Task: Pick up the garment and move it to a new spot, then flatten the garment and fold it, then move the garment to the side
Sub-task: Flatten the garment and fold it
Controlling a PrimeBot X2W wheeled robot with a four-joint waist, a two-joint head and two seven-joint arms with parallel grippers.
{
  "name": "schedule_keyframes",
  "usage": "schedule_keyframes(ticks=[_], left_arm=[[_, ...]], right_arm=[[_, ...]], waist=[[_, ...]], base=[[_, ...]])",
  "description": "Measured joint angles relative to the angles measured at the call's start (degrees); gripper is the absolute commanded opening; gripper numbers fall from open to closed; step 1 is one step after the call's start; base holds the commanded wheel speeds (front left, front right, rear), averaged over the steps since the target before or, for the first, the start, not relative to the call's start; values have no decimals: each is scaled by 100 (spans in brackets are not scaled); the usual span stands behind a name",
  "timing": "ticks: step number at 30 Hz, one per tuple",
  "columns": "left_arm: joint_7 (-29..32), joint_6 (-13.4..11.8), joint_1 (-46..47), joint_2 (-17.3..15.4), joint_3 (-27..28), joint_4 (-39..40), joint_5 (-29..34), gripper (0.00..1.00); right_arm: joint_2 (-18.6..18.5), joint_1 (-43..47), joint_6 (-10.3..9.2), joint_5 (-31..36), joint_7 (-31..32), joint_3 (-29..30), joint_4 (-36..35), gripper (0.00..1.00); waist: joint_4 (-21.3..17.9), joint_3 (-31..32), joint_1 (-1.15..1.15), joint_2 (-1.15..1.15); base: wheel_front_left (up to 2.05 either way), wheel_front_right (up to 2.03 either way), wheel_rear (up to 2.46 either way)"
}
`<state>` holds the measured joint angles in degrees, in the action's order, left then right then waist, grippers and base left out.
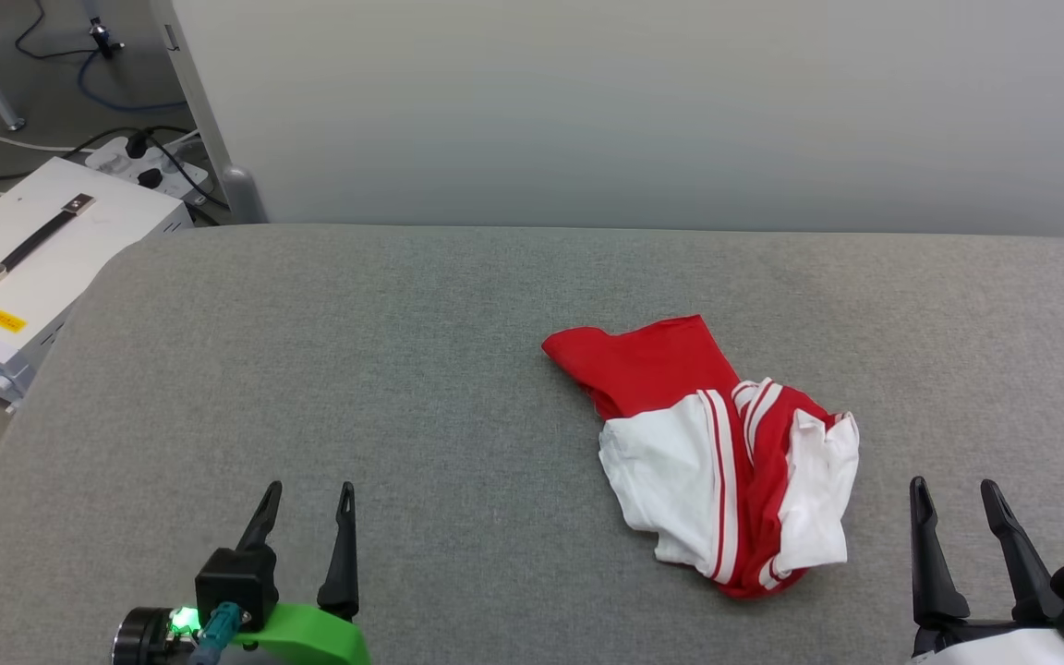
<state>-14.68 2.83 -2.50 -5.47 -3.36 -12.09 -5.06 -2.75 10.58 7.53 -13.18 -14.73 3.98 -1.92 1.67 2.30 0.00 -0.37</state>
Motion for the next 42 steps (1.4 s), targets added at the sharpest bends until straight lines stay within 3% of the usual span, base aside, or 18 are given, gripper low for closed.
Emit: schedule_keyframes(ticks=[5, 9, 15, 23, 35, 39, 42], left_arm=[[1, 185, 443, -68, 34, 16, -4, 100], [0, 326, 1356, -277, -57, 65, -2, 100], [-7, 425, 2752, -538, -642, -193, -172, 100], [771, 450, 4357, -928, -2487, -654, -1417, 100], [3505, 452, 5629, -1408, -5621, -697, -4194, 100], [4269, 452, 5887, -1617, -6530, -528, -4847, 100], [4628, 452, 6013, -1728, -6886, -424, -5054, 100]], right_arm=[[-1, -13, 0, 1, -1, 8, -4, 100], [0, -64, 0, 23, 0, -11, -9, 100], [1, -295, 0, 62, 0, -63, -35, 100], [-1, -536, 0, 85, 0, -85, -48, 100], [-1, -863, 0, 36, 0, -151, -59, 100], [0, -973, 0, 14, 0, -174, -62, 100], [0, -1078, 0, -22, 0, -204, -69, 100]], waist=[[30, -117, 0, 0], [53, -268, 0, 0], [17, -553, 0, 0], [-153, -902, 0, 0], [-504, -1379, 0, 0], [-618, -1542, 0, 0], [-707, -1681, 0, 0]], base=[[0, 0, 0], [0, 0, 0], [0, 0, 0], [0, 0, 0], [0, 0, 0], [0, 0, 0], [0, 0, 0]])
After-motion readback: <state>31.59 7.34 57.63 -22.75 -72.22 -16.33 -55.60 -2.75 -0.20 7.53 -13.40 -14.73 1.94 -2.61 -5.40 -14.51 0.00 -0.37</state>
